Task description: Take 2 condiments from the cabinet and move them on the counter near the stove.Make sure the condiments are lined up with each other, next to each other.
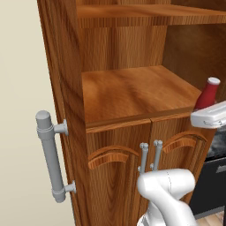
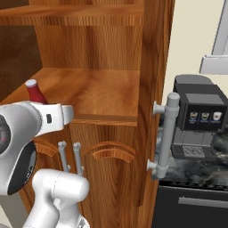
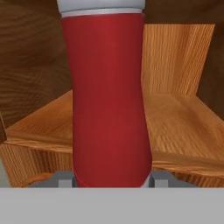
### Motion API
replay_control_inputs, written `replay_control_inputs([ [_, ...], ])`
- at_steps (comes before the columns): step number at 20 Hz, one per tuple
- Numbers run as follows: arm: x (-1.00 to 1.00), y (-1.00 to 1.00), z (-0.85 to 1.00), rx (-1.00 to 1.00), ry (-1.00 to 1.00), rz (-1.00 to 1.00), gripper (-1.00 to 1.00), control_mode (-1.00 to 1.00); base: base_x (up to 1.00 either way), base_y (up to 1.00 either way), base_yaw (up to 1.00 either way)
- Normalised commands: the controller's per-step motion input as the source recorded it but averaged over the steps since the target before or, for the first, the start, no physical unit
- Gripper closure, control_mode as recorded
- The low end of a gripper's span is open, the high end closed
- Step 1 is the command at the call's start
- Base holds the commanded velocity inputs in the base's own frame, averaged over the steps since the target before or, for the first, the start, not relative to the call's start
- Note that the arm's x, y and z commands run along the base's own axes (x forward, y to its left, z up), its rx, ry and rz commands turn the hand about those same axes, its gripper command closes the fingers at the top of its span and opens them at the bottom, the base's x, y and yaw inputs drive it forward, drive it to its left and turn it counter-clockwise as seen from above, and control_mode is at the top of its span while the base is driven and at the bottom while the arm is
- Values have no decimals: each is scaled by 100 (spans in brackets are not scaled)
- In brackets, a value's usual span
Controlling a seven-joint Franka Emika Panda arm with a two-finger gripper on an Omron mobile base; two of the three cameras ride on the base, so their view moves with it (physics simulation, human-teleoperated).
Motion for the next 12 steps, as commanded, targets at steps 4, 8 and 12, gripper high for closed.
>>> replay_control_inputs([
  [4, -25, 11, 0, 0, -3, -1, 100, -100, 0, 0, 0],
  [8, -14, 3, 0, 0, 0, -3, 100, -100, 0, 0, 0],
  [12, 0, 0, 0, 0, 0, -7, 100, -100, 0, 0, 0],
])
